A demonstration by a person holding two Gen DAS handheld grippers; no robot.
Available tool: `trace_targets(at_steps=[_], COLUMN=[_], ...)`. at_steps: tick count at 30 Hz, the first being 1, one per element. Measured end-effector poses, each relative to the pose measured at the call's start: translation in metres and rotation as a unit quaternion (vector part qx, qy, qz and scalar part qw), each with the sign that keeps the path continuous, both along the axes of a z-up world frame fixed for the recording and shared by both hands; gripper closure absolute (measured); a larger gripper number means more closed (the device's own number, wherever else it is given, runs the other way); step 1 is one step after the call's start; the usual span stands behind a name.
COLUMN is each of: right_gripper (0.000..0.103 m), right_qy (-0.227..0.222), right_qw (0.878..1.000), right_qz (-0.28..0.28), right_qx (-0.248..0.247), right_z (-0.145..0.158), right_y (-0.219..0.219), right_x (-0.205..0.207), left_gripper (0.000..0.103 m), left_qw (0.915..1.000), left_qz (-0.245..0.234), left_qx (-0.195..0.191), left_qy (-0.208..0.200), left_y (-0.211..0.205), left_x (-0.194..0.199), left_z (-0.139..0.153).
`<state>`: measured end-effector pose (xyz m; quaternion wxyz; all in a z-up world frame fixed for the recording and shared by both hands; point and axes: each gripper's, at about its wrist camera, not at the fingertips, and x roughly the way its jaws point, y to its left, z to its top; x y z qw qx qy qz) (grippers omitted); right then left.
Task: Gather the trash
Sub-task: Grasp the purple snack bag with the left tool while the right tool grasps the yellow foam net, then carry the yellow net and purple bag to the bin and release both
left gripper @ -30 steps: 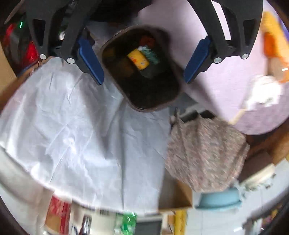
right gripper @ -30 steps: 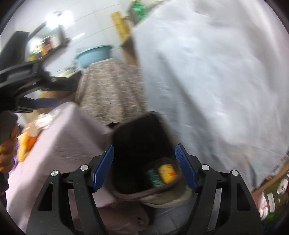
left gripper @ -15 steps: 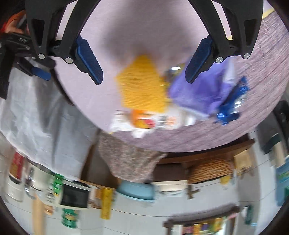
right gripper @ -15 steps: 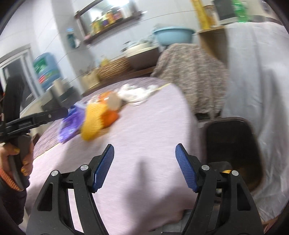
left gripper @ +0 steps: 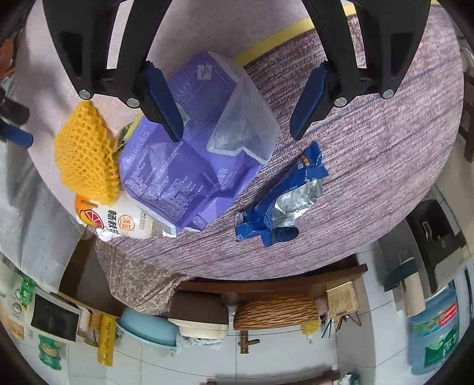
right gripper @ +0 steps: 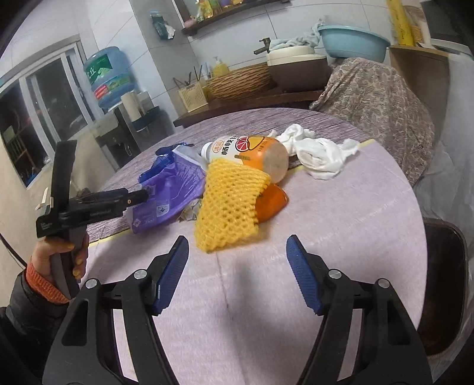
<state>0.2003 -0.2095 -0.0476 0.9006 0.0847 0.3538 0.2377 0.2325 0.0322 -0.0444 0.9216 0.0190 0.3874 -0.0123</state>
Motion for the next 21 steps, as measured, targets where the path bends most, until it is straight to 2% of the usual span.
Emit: trace_targets(at_steps=[2, 4, 5, 6, 8, 10, 12, 15, 16, 21], right_gripper=[0.041, 0.041, 0.045, 0.055, 0.063, 0.067, 0.088, 0.094, 0.094, 0.096], right_qy=[0.016, 0.025, 0.028, 0.032, 0.041, 0.044, 0.044, 0.028, 0.019, -0.007], right_qw=[1.000, 1.000, 0.999, 0.999, 0.999, 0.999, 0.999, 0.999, 1.000, 1.000], right_qz=[0.003, 0.006, 0.006, 0.005, 0.003, -0.002, -0.002, 0.012, 0.015, 0.027], right_qx=[0.000, -0.010, -0.017, -0.022, -0.019, -0.014, -0.012, -0.008, -0.008, 0.007], right_z=[-0.002, -0.005, -0.008, -0.010, -0.015, -0.018, -0.020, -0.016, -0.013, 0.000], right_y=[0.006, 0.015, 0.018, 0.022, 0.026, 0.027, 0.028, 0.032, 0.033, 0.030], right_x=[0.013, 0.025, 0.030, 0.033, 0.040, 0.044, 0.043, 0.032, 0.027, 0.004], left_gripper=[0.034, 0.039, 0.043, 0.044, 0.055, 0.061, 0.065, 0.070, 0.080, 0.086], left_qw=[0.9999, 1.0000, 0.9999, 0.9999, 0.9998, 0.9997, 0.9996, 0.9994, 0.9994, 0.9988], left_qz=[0.000, -0.001, -0.001, 0.003, 0.008, 0.010, 0.010, 0.009, 0.006, 0.004], left_qx=[0.012, 0.003, -0.006, -0.009, -0.013, -0.018, -0.025, -0.032, -0.034, -0.048], left_qy=[0.002, 0.007, 0.010, 0.011, 0.013, 0.011, 0.010, 0.008, 0.006, -0.005], left_y=[0.000, 0.006, 0.009, 0.011, 0.016, 0.020, 0.022, 0.025, 0.025, 0.025], left_x=[0.005, 0.008, 0.010, 0.011, 0.013, 0.010, 0.008, 0.005, 0.003, -0.011], left_z=[-0.003, -0.007, -0.008, -0.009, -0.012, -0.013, -0.013, -0.010, -0.009, 0.001])
